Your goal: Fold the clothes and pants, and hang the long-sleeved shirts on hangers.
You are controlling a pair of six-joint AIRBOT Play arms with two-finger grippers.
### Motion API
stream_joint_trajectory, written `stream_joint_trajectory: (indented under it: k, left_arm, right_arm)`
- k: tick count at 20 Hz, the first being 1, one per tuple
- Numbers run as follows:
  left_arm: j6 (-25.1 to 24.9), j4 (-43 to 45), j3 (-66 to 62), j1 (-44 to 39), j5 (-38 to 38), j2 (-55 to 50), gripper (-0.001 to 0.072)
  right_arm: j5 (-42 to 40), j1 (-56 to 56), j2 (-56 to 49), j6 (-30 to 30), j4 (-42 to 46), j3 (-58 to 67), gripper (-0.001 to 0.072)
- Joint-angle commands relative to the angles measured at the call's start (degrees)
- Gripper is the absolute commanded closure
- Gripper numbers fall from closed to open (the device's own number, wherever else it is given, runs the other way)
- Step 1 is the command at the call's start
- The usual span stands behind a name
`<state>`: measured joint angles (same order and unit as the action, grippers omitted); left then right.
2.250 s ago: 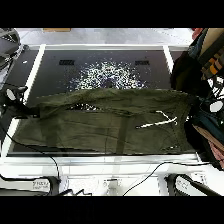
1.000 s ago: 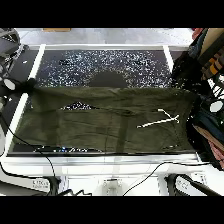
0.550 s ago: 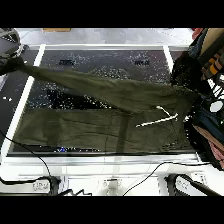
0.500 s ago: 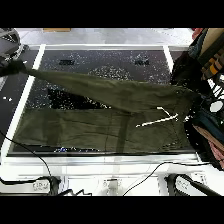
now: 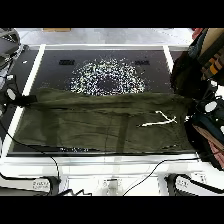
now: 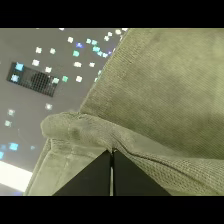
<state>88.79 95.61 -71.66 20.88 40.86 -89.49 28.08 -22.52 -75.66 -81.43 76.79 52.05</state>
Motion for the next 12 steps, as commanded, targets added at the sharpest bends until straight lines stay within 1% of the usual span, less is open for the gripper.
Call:
stream_joint_trajectory:
  k: [1, 3, 5, 8, 10, 12]
  left_arm:
    - [2.89, 0.11, 1.6, 0.28, -5.44, -0.63, 0.0688]
    - [4.46, -2.84, 1.57, 0.15, -10.23, -0.15, 0.0688]
    - [4.44, -6.16, 1.49, -0.9, -17.62, 1.09, 0.0688]
    - [4.2, -6.05, 1.46, -3.39, -27.17, 4.5, 0.0688]
    - [4.17, -4.72, 1.49, -4.09, -27.98, 6.86, 0.0689]
    - [4.2, -1.75, 1.62, -4.09, -23.52, 8.17, 0.069]
  right_arm:
    - [0.76, 0.07, -5.27, -0.13, -0.55, 1.44, 0.0684]
    - [0.33, 0.07, -7.93, -0.11, -1.88, 4.57, 0.0683]
    - [-1.53, 0.42, -10.05, -0.11, -3.19, 8.85, 0.0684]
    - [-4.59, 2.82, -12.41, 0.09, -3.61, 15.61, 0.0684]
    - [-9.62, 4.83, -12.92, 0.09, -3.28, 16.85, 0.0684]
    - [-14.34, 5.9, -14.08, 0.07, -3.23, 16.85, 0.0684]
